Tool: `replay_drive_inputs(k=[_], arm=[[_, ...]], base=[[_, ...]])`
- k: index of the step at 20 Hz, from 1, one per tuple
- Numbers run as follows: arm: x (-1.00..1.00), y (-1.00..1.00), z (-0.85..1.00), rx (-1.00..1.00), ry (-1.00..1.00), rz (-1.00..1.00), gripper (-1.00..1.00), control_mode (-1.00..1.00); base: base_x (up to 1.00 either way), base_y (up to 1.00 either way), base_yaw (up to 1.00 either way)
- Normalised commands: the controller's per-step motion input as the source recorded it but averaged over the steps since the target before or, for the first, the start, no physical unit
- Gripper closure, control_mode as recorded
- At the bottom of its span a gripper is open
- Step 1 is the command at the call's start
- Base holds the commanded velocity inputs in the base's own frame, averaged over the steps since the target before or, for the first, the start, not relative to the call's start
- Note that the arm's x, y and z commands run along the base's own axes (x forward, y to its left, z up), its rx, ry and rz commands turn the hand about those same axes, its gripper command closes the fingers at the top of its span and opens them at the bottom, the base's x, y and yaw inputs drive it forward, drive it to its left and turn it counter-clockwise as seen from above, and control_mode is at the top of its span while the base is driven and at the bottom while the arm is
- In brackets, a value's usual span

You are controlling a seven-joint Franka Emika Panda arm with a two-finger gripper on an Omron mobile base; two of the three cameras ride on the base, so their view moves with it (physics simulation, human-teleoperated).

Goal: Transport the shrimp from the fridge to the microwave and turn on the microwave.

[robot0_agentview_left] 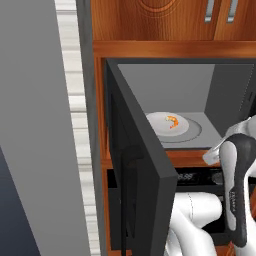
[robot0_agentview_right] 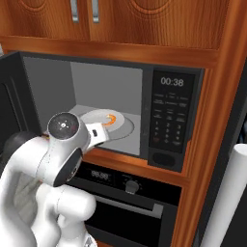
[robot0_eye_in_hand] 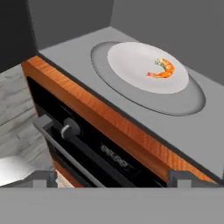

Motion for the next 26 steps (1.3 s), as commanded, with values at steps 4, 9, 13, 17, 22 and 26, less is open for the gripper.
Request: replay_drive_inputs(k=[4,9,13,17,22,26], arm=[[-1.00,0.12,-0.14,-0.16,-0.49,0.17,-1.00,-1.00],[-1.00,0.26,-0.16,-0.19,-0.58,0.20,-1.00,-1.00],[-1.00,0.35,-0.13,-0.22,-0.63,0.22,-1.00,-1.00],[-1.00,0.61,-0.14,-0.33,-0.62,0.20,-1.00,-1.00],[-0.99,0.88,-0.21,-0.42,-0.53,0.17,-1.00,-1.00],[-0.91,0.86,-0.11,-0.40,-0.49,0.18,-1.00,-1.00]], base=[[0.00,0.00,0.00],[0.00,0.00,0.00],[0.00,0.00,0.00],[0.00,0.00,0.00],[0.00,0.00,0.00],[0.00,0.00,0.00]])
